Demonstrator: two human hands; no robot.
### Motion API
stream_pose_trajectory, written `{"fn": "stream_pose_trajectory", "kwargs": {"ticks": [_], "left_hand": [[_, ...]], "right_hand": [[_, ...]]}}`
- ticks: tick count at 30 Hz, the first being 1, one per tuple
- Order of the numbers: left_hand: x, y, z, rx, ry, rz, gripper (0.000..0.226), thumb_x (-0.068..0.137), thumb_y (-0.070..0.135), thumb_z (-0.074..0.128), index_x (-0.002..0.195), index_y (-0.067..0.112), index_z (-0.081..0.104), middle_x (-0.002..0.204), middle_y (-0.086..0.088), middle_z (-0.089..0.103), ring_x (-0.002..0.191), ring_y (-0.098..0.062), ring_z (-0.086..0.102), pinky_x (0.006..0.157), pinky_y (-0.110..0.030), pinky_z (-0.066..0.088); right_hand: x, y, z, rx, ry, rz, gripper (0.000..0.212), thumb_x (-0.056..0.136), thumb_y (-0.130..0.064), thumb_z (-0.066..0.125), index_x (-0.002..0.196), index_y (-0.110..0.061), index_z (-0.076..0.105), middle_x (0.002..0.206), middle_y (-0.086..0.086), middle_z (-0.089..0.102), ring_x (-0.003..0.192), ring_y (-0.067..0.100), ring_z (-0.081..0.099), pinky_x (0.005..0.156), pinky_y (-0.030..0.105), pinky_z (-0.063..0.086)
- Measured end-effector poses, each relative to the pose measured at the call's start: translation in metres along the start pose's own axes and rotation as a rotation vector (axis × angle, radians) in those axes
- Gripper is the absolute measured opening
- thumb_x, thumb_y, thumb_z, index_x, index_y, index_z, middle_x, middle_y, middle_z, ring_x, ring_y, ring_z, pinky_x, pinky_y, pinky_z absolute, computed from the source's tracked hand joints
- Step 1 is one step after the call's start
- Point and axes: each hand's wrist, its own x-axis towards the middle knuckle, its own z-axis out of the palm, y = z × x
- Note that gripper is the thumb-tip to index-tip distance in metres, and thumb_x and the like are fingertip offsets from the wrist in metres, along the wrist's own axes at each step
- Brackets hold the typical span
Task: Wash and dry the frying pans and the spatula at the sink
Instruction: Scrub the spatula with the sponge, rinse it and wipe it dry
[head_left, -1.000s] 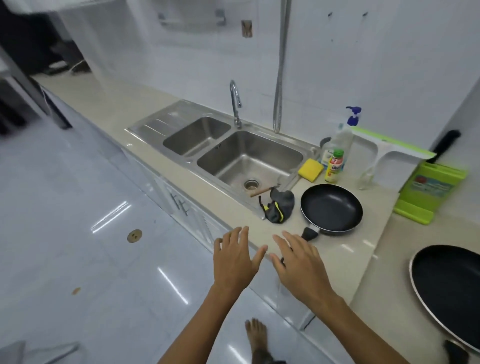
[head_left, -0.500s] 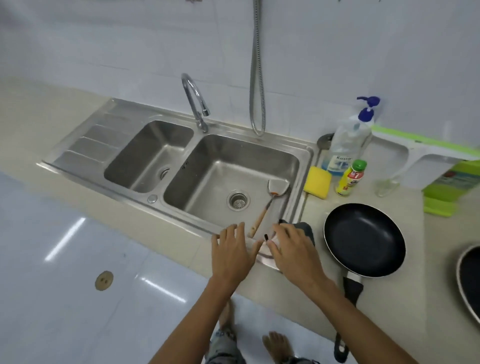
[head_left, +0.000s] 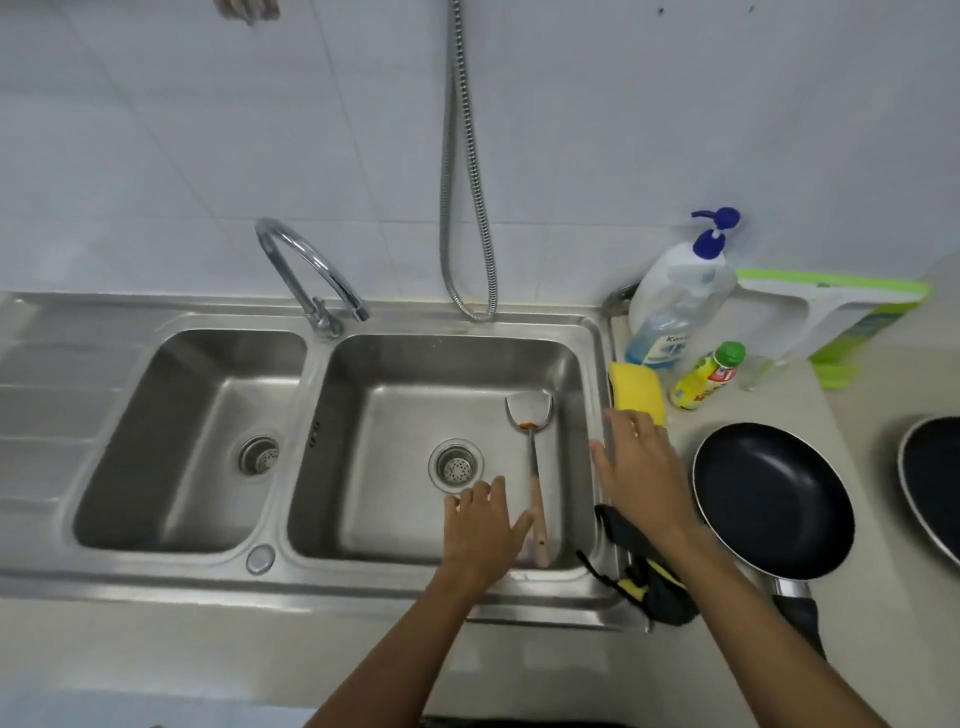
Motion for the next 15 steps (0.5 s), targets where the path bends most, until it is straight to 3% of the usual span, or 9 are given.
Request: {"fn": "stream_pose_trajectory", "kwargs": {"ticks": [9, 15], "left_hand": [[0.065, -0.004, 0.008, -0.223, -0.211, -0.091, 0.068, 0.1, 0.062, 0.036, 0.146, 0.012, 0.041, 0.145, -0.013, 0.051, 0.136, -0.032, 0.046, 0.112, -0.048, 0.031], [0.092, 0.024, 0.05, -0.924, -0.516, -0.457, 0.073, 0.095, 0.062, 0.05, 0.134, 0.001, 0.045, 0.13, -0.018, 0.061, 0.124, -0.039, 0.059, 0.102, -0.039, 0.048]], "right_hand": [[0.071, 0.02, 0.037, -0.13, 0.016, 0.089, 0.049, 0.086, -0.022, 0.071, 0.127, 0.0, 0.057, 0.127, 0.031, 0.053, 0.101, 0.051, 0.053, 0.085, 0.055, 0.05], [0.079, 0.025, 0.062, -0.143, -0.121, 0.205, 0.067, 0.086, -0.017, 0.069, 0.141, 0.009, 0.041, 0.124, 0.03, 0.055, 0.107, 0.047, 0.055, 0.086, 0.052, 0.051]]}}
